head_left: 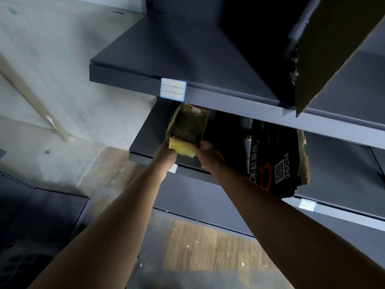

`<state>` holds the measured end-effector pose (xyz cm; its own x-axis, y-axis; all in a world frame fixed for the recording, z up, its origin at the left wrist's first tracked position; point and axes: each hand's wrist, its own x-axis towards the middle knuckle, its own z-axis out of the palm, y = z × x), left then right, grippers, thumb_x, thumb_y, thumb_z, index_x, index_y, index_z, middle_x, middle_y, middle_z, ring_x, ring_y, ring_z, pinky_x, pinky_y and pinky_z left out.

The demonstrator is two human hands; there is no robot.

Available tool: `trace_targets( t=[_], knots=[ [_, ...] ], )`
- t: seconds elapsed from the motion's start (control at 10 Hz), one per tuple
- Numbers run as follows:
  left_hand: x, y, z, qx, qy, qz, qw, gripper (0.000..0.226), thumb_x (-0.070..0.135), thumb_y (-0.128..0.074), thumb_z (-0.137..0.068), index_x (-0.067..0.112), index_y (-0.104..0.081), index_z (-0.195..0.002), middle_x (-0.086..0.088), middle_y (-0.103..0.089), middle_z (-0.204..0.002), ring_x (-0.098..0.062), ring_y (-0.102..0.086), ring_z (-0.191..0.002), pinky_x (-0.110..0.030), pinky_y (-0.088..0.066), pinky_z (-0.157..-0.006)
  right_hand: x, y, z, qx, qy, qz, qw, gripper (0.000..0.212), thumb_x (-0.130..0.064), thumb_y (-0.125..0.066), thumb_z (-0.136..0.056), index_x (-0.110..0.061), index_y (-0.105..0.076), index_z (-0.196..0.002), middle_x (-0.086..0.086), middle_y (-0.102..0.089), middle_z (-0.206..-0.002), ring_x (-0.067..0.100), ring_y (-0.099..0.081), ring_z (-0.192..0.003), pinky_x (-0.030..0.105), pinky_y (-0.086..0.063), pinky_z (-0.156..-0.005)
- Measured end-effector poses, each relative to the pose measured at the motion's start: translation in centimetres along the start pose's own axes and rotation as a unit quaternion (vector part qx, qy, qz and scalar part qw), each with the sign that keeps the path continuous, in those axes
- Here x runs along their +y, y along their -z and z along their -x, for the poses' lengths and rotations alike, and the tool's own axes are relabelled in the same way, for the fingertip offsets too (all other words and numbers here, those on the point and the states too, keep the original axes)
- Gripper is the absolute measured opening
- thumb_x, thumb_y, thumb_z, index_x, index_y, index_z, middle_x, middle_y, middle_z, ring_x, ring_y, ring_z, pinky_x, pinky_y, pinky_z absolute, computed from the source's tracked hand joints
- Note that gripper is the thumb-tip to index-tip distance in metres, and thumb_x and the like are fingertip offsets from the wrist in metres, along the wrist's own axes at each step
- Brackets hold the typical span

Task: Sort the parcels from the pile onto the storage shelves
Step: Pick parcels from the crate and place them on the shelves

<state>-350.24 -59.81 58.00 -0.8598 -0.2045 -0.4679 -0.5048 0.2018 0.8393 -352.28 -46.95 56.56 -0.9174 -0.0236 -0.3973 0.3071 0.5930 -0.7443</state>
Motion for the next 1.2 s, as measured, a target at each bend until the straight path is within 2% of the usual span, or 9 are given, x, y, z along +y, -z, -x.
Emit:
trace_targets(
  t=[0.2,0.3,0.4,0.5,0.6,0.7,0.8,1.0,1.2],
  knots=[
    [-0.7,-0.1,0.9,0.018,0.011,-0.030,0.999,0.033,0.004,-0.037,-0.100,0.012,-0.050,-0.129,-0.005,-0.050,-0.096,-0.027,-0.048,-0.099,-0.049,-0.048,-0.101,0.4,0.5,2.1,-0.016,-0.022,-0.054,0.998,0.038,-0.019,-0.046,-0.094,-0.021,-0.053,-0.131,0.008,-0.057,-0.124,0.031,-0.054,-0.110,0.041,-0.049,-0.099],
    [-1.2,-0.1,2.4,0.029,0.036,-0.007,0.999,0.024,-0.003,-0.037,-0.096,0.015,-0.052,-0.099,-0.003,-0.042,-0.077,-0.027,-0.047,-0.078,-0.039,-0.047,-0.085,1.2,1.2,4.7,-0.007,-0.037,-0.127,0.991,0.034,-0.019,-0.046,-0.101,-0.019,-0.052,-0.135,0.005,-0.055,-0.124,0.026,-0.052,-0.119,0.041,-0.045,-0.105],
    [-1.7,-0.7,4.8,0.036,0.072,0.042,0.996,0.035,-0.004,-0.037,-0.098,0.025,-0.052,-0.111,0.004,-0.036,-0.075,-0.012,-0.037,-0.064,-0.037,-0.040,-0.080,2.3,1.9,8.3,-0.018,-0.042,-0.183,0.982,0.038,-0.011,-0.046,-0.101,-0.020,-0.047,-0.139,0.003,-0.056,-0.129,0.023,-0.053,-0.120,0.042,-0.047,-0.101],
    [-1.7,-2.2,9.3,0.046,0.098,0.132,0.985,0.052,0.000,-0.037,-0.100,0.013,-0.032,-0.150,0.011,-0.037,-0.081,-0.004,-0.039,-0.066,-0.036,-0.045,-0.083,2.8,2.9,12.0,-0.009,-0.060,-0.218,0.974,0.039,-0.009,-0.047,-0.101,-0.018,-0.049,-0.138,0.012,-0.060,-0.120,0.029,-0.059,-0.110,0.041,-0.053,-0.085],
    [-1.7,-3.4,12.7,0.030,0.086,0.127,0.988,0.052,0.001,-0.039,-0.100,0.010,-0.032,-0.150,-0.001,-0.048,-0.103,-0.005,-0.043,-0.069,-0.029,-0.045,-0.066,3.0,5.3,15.9,-0.018,-0.046,-0.203,0.978,0.037,-0.003,-0.045,-0.100,-0.004,-0.049,-0.138,0.024,-0.054,-0.135,0.040,-0.052,-0.125,0.051,-0.050,-0.098],
    [-1.6,-5.5,17.3,0.022,0.075,0.143,0.987,0.051,0.002,-0.041,-0.100,0.011,-0.034,-0.150,-0.014,-0.049,-0.135,-0.018,-0.051,-0.091,-0.032,-0.047,-0.070,3.6,7.9,19.9,-0.025,-0.025,-0.206,0.978,0.036,-0.002,-0.045,-0.100,0.001,-0.048,-0.136,0.024,-0.052,-0.137,0.042,-0.050,-0.127,0.054,-0.048,-0.099],
    [-1.0,-8.4,22.0,0.013,0.059,0.164,0.985,0.053,-0.002,-0.042,-0.098,0.013,-0.035,-0.148,-0.016,-0.043,-0.149,-0.022,-0.046,-0.106,-0.038,-0.043,-0.088,5.1,10.6,24.3,-0.016,-0.013,-0.223,0.974,0.041,-0.012,-0.046,-0.101,-0.015,-0.046,-0.142,0.021,-0.058,-0.131,0.036,-0.055,-0.124,0.054,-0.050,-0.097],
    [1.2,-18.4,33.9,0.000,-0.005,0.127,0.992,0.049,-0.004,-0.038,-0.095,0.010,-0.046,-0.141,-0.013,-0.047,-0.144,-0.028,-0.050,-0.125,-0.039,-0.051,-0.091,12.8,20.3,35.6,0.007,0.043,-0.235,0.971,0.034,-0.014,-0.041,-0.100,-0.028,-0.050,-0.131,0.009,-0.060,-0.130,0.026,-0.056,-0.123,0.044,-0.053,-0.094],
    [3.2,-32.7,46.6,-0.085,-0.082,0.081,0.990,0.047,0.003,-0.038,-0.095,0.015,-0.046,-0.140,-0.009,-0.050,-0.133,-0.026,-0.052,-0.117,-0.036,-0.050,-0.080,24.3,32.0,46.9,0.120,0.031,-0.269,0.955,0.037,-0.019,-0.044,-0.102,-0.022,-0.047,-0.139,-0.007,-0.059,-0.106,0.024,-0.059,-0.118,0.040,-0.053,-0.091]
  ],
)
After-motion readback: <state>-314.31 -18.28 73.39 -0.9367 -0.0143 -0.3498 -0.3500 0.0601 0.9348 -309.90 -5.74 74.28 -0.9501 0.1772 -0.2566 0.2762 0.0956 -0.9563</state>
